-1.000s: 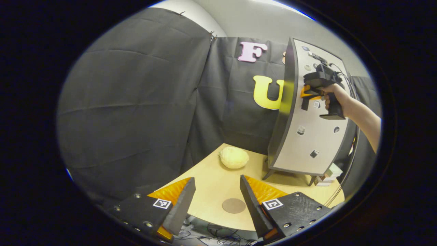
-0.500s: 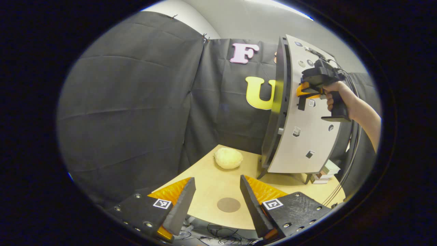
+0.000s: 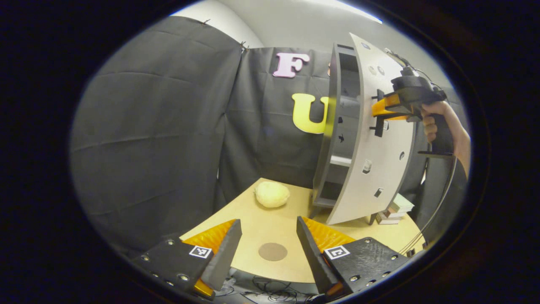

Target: Open the cabinet door with the right hand, grasp the bottle in the cabinet with the left hand and place it on the coaster, then close the cabinet door with the right hand.

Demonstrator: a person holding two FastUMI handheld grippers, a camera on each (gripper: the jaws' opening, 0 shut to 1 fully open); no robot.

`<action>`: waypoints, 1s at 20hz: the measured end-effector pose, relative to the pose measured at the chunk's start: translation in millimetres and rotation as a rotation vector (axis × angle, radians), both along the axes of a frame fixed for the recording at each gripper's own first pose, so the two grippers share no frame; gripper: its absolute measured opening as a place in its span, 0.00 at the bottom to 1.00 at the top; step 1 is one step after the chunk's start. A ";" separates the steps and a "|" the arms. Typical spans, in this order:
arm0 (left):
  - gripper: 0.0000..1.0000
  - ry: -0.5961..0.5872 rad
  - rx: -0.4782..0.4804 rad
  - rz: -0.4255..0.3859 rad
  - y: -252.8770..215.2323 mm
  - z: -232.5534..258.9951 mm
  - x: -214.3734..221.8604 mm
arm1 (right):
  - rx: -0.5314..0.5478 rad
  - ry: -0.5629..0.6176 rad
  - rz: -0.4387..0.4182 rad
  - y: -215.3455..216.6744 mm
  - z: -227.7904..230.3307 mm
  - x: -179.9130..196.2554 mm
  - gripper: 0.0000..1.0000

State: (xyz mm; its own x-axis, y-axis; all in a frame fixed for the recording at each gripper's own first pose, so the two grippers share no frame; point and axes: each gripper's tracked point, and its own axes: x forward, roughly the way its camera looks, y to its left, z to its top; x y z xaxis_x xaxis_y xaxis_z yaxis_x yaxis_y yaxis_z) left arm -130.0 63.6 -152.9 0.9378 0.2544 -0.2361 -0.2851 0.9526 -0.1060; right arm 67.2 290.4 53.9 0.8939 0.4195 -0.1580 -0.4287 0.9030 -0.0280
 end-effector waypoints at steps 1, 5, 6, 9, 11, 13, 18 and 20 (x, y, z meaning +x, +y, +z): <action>0.79 0.003 -0.001 -0.010 -5.2 -0.6 1.4 | 0.006 0.004 0.005 -4.8 0.4 -3.8 0.19; 0.79 0.010 -0.004 -0.049 -23.5 -0.9 6.7 | 0.013 0.006 0.019 -25.1 0.9 -20.0 0.20; 0.79 0.010 -0.003 -0.060 -27.9 -0.2 8.9 | 0.022 0.005 0.018 -31.5 0.1 -25.4 0.18; 0.79 0.015 0.003 -0.092 -38.3 -1.1 16.3 | 0.043 0.016 0.012 -52.8 0.2 -40.4 0.20; 0.81 0.025 -0.013 -0.106 -44.9 -3.9 19.6 | 0.043 0.013 0.005 -64.6 0.4 -47.0 0.19; 0.79 0.023 -0.035 -0.122 -52.6 -2.5 23.1 | 0.043 0.009 -0.009 -77.8 0.6 -51.8 0.20; 0.79 0.024 -0.046 -0.173 -67.1 -6.6 28.6 | 0.068 0.006 -0.065 -111.0 0.8 -65.0 0.19; 0.79 0.025 -0.047 -0.208 -86.2 -6.3 39.2 | 0.061 0.001 -0.095 -124.7 1.1 -69.4 0.19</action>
State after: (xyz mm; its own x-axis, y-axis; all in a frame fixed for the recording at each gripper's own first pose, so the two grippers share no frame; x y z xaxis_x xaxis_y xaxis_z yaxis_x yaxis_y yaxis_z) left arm -90.8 -22.6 -159.1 0.9626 0.0437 -0.2674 -0.0857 0.9854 -0.1474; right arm -2.2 165.7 55.0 0.9299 0.3417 -0.1359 -0.3410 0.9396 0.0285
